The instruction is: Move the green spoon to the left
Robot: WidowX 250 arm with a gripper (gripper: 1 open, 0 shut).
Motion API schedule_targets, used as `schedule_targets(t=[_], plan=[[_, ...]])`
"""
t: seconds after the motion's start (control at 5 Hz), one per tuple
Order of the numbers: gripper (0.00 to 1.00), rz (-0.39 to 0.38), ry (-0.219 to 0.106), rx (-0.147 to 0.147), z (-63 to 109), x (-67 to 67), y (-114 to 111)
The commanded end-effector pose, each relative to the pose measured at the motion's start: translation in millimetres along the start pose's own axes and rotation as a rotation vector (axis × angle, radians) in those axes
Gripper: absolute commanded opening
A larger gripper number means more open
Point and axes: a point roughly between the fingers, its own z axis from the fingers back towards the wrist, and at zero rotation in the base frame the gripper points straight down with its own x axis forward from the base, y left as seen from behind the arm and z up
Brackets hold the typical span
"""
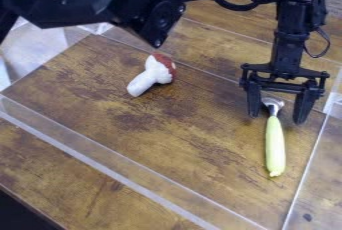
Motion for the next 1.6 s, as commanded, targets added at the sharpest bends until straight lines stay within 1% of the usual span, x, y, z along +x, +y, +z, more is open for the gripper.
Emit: schedule_targets(t=[0.0, 0.2, 0.6, 0.8, 1.0, 1.2, 1.4], plan=[[1.00, 0.034, -0.034, -0.047, 31.6, -2.4, 3.8], [1.00, 0.079, -0.016, -0.053, 32.3, -9.8, -3.0], [1.00, 0.187, 0.029, -0.063, 10.6, -2.4, 1.7], [0.00, 0.205, 0.046, -0.058, 7.5, 6.1, 5.6], [0.00, 0.215, 0.057, -0.053, 5.6, 14.1, 9.0], [0.00, 0.258, 0.081, -0.068, 4.1, 9.3, 13.0], [0.00, 0.301, 0.097, -0.083, 5.9, 3.0, 16.5]])
